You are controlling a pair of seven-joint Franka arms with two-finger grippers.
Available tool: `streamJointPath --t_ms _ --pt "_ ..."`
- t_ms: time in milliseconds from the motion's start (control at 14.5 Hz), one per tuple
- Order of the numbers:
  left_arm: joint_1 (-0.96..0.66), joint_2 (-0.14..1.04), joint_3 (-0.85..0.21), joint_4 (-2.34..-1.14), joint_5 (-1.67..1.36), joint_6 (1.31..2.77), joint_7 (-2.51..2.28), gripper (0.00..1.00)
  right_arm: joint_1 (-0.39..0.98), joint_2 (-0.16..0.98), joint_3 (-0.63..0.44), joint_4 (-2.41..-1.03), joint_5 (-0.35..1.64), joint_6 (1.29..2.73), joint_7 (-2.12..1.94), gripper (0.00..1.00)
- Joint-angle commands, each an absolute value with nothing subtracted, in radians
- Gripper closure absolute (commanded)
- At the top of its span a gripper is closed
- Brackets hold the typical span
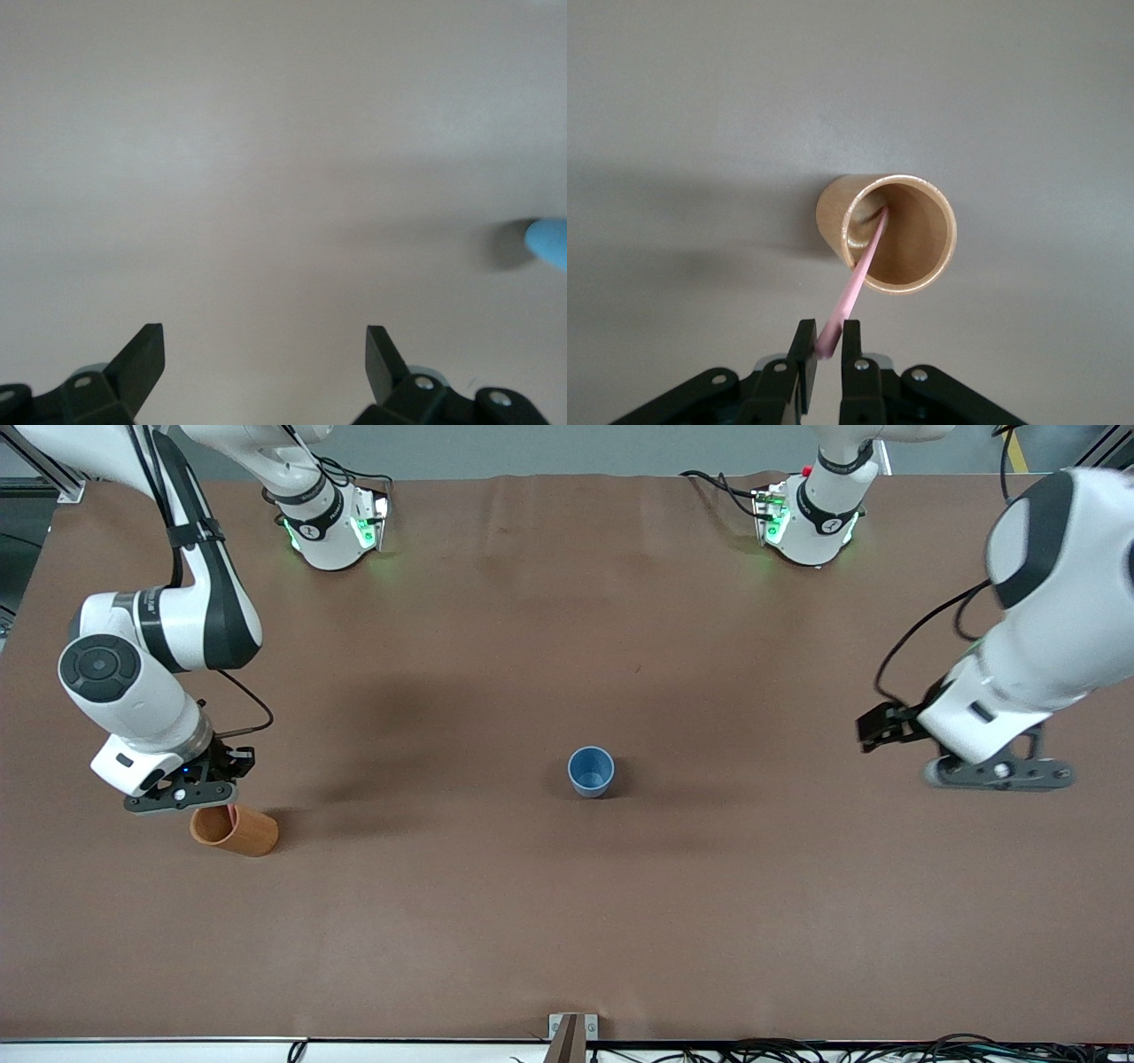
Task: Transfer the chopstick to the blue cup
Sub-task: 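Grasp the pink chopstick with the right gripper while the left gripper withdraws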
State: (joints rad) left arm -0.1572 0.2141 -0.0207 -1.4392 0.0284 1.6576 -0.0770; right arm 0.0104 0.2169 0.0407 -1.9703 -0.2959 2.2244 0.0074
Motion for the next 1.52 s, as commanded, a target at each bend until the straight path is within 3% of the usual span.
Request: streamJointPath --t_ms 0,138,346,553,899,1176,1452 --pt "-0.152 0.088 0.012 -1.483 0.012 1.596 0.003 0.0 0.0 0.195 0.046 -1.988 -0.316 2.235 0.026 0.81" --pt "-0.123 0.022 -0.008 -1.485 0.014 1.531 0.014 0.0 0.0 0.195 0.046 -1.99 -0.316 2.232 0.028 0.82" --pt "-0.113 0.031 -0.023 -1.48 0.015 1.534 0.02 0.0 0.0 0.195 0.046 -1.99 -0.316 2.226 0.028 0.97" --pt "-0.114 0.048 -0.023 -1.476 0.012 1.537 0.021 0.0 -0.002 0.19 0.046 -1.945 -0.316 2.188 0.028 0.98" --pt "-0.11 0.061 -0.015 -1.442 0.006 1.532 0.012 0.0 0.003 0.169 0.052 -1.771 -0.301 1.915 0.011 0.98" --pt "-0.112 0.06 -0.015 -1.442 0.005 1.532 0.006 0.0 -0.002 0.169 0.124 -1.533 -0.24 1.64 0.014 0.98" --pt "-0.112 0.058 -0.014 -1.443 -0.031 1.531 -0.003 0.0 -0.002 0.167 0.227 -1.454 -0.105 1.583 0.076 0.98"
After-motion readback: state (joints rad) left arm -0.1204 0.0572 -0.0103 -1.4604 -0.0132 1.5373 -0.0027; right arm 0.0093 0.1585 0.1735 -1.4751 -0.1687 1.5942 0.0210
